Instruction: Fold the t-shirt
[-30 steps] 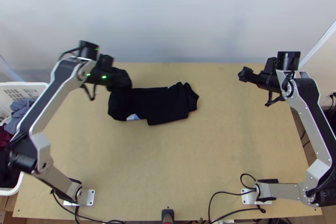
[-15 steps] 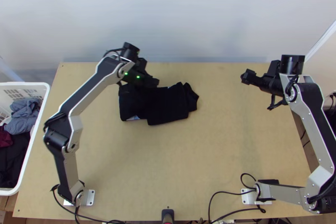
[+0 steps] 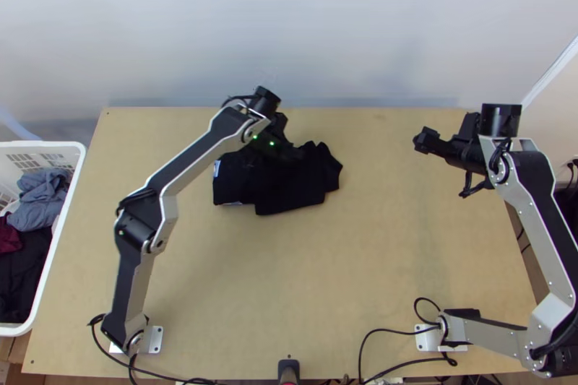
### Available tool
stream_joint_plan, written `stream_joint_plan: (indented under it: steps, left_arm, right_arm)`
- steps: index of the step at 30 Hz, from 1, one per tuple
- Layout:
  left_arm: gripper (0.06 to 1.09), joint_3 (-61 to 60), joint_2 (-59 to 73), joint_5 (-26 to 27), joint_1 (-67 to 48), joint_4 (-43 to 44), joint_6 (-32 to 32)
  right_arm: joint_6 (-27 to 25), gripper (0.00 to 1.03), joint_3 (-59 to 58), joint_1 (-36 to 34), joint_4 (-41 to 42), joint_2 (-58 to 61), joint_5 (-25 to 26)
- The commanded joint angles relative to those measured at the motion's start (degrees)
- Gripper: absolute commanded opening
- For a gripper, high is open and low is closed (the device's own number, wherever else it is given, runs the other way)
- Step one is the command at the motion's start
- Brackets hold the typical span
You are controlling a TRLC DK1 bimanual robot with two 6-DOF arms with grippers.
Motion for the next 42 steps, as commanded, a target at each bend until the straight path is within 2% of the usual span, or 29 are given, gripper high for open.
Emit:
stream_joint_plan:
  steps: [1,3,4,6,7,14,20,26,30,36,39,42]
  left_arm:
    - [0.1,4.66,3.61,0.18,-1.88,-0.34,-1.5]
    - [0.13,6.59,5.37,0.0,-2.67,-0.08,-2.12]
    - [0.32,7.47,6.25,0.0,-3.2,0.27,-2.65]
    - [0.94,8.17,7.39,0.0,-4.25,0.98,-2.56]
    - [1.05,8.88,7.92,0.0,-4.69,2.12,-2.47]
    - [1.05,8.88,3.17,1.23,-7.33,11.52,-5.55]
    - [1.05,8.88,-4.92,3.34,-7.59,15.92,-9.68]
    - [1.05,8.7,-7.9,4.22,-8.03,13.46,-9.76]
    - [1.05,8.52,-6.59,3.69,-8.12,6.51,-5.02]
    - [1.05,8.35,-3.33,-1.58,-8.65,0.89,0.61]
    - [1.05,8.44,-0.87,-7.82,-9.35,-0.87,3.86]
    - [1.05,8.44,0.62,-17.14,-10.76,-1.4,7.99]
  right_arm:
    - [1.62,0.99,-2.06,-0.2,0.67,-1.56,-0.3]
    - [2.06,0.99,-2.67,0.06,0.76,-1.83,-0.3]
    - [2.23,0.99,-3.02,0.15,0.85,-1.91,-0.3]
    - [2.85,0.99,-4.17,0.85,1.11,-2.35,-0.3]
    - [3.02,0.99,-5.04,1.29,1.29,-2.53,-0.3]
    - [5.04,0.99,-13.92,4.63,8.14,-2.18,-0.21]
    - [5.84,0.99,-17.09,6.83,13.15,3.97,-0.21]
    - [5.57,0.99,-14.01,8.33,14.56,9.42,-0.21]
    - [5.66,0.99,-11.72,8.33,14.47,10.83,-0.12]
    - [5.66,0.99,-11.46,7.45,14.38,10.92,-0.12]
    - [5.57,0.99,-11.46,6.92,14.03,10.57,-0.12]
    - [5.57,0.99,-11.46,6.57,13.86,10.04,-0.12]
